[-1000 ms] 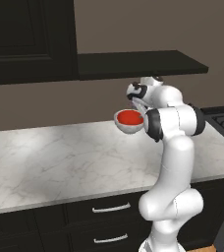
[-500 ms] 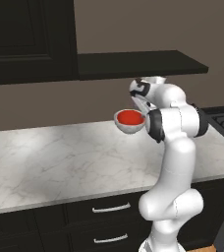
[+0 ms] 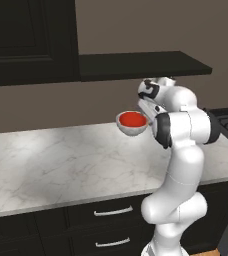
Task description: Pick up the bowls on the counter and stack them on top of one another in the open cabinet. Place the smaller bowl on top of the larger bowl.
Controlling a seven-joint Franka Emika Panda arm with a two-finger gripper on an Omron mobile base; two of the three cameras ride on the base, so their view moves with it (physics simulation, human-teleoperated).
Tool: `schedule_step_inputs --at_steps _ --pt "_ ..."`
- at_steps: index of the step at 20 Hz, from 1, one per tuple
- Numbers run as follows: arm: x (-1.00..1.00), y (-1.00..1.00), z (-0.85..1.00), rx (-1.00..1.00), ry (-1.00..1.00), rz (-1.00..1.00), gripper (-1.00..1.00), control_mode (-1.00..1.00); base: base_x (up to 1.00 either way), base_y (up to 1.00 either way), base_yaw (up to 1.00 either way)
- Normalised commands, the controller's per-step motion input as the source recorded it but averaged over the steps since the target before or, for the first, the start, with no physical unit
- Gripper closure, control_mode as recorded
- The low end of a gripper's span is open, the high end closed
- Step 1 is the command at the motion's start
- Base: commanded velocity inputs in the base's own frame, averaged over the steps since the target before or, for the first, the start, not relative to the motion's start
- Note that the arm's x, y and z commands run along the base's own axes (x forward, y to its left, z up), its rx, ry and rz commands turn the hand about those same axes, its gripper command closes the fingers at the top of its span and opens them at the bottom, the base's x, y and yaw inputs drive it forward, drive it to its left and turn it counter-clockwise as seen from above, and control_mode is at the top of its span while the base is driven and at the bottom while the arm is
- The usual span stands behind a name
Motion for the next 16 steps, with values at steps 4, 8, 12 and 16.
schedule_step_inputs --at_steps 4,8,12,16 --pt "-0.41 0.00 -0.11 0.04 0.00 0.00 -1.00 -1.00 0.00 0.00 0.00" --pt "-0.18 0.00 -0.02 0.03 0.00 0.00 -1.00 -1.00 0.00 0.00 0.00" --pt "-0.05 -0.01 -0.03 0.02 0.00 0.00 -1.00 -1.00 0.00 0.00 0.00" --pt "0.00 -0.08 -0.06 0.04 -0.07 0.00 -1.00 -1.00 0.00 0.00 0.00"
